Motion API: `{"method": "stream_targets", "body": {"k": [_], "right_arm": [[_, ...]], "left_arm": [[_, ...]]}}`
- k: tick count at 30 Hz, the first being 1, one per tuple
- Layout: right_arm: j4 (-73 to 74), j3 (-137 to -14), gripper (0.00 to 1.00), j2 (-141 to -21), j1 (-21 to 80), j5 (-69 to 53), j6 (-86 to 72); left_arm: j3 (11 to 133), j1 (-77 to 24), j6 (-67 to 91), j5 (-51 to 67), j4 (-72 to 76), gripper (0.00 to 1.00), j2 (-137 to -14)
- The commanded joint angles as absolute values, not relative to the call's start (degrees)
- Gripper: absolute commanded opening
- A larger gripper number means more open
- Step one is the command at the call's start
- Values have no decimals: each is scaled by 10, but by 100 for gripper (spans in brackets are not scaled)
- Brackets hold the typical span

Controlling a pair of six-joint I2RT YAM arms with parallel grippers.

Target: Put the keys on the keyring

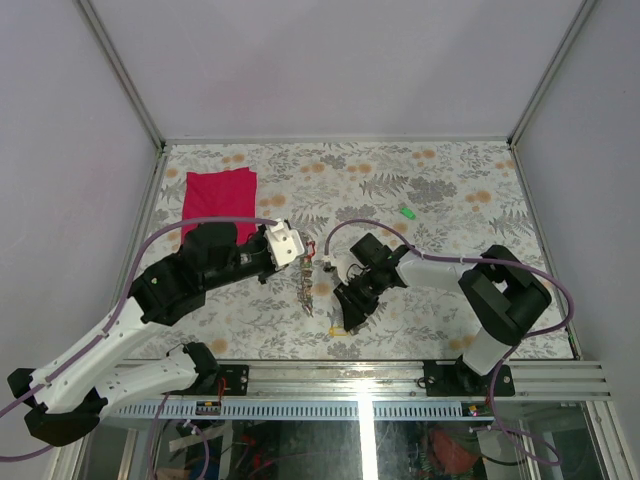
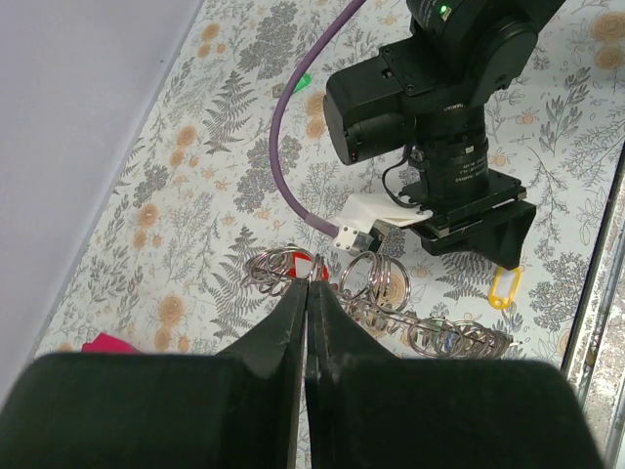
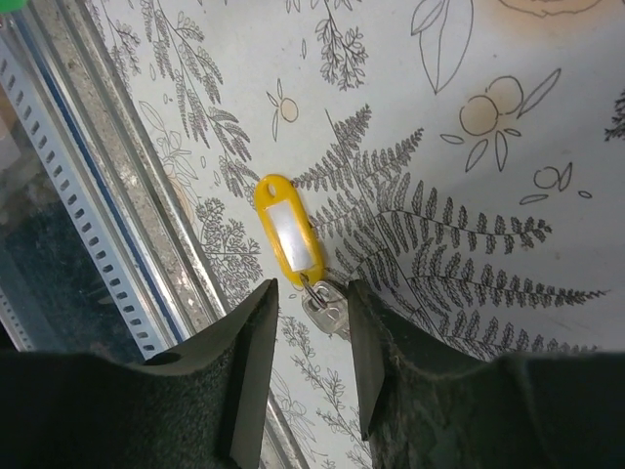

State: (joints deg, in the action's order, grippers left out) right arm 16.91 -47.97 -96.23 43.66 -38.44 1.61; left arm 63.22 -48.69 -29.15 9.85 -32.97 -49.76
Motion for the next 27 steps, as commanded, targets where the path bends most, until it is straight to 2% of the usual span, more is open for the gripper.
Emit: {"method": "stream_targets", "body": {"k": [1,5,16,21,27], "right_arm": [[208,-490,43,-928,440,-331,49],[211,-497,43,-916,454,-312,72],[198,-501,38,-912,492,-293,107],[204,-503,29,-917,496,-291,114],[202,-503,8,-912,496,-305,118]], "left_arm": [[632,-483,-286,94,-265,0,-494],[634,-483,-285,93,-265,0,-495],[633,-483,-286,90,-265,0,-492],[632,-483,-286,89,-264,0,-492],[632,-483,-286,87,-264,0,-492]]}}
